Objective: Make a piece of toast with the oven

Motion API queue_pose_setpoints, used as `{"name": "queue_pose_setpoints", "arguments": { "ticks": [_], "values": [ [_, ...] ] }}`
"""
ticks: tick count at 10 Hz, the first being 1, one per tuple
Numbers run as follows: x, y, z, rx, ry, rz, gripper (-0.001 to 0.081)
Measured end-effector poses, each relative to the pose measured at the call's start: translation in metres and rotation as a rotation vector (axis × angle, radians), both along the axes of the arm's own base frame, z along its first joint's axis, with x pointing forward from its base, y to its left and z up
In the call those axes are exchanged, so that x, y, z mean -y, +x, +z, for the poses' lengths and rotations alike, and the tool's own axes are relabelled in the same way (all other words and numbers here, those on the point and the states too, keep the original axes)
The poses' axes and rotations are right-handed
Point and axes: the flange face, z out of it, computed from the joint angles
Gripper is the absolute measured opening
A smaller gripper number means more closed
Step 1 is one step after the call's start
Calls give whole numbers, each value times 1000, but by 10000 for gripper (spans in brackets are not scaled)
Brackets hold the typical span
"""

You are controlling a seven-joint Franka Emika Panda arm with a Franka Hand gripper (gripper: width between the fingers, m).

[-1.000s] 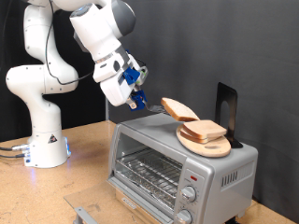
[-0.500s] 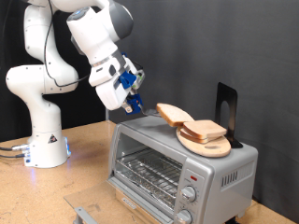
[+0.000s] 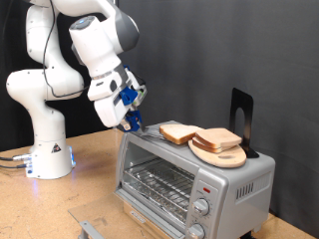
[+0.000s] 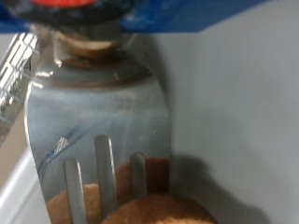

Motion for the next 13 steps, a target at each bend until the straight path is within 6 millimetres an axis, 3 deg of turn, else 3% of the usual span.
{"name": "queue_pose_setpoints", "arguments": {
  "ticks": [5,13],
  "values": [
    [4,3,-6,9,7,-21,493],
    [-30,5,-1,40,-3,45,493]
  ]
}}
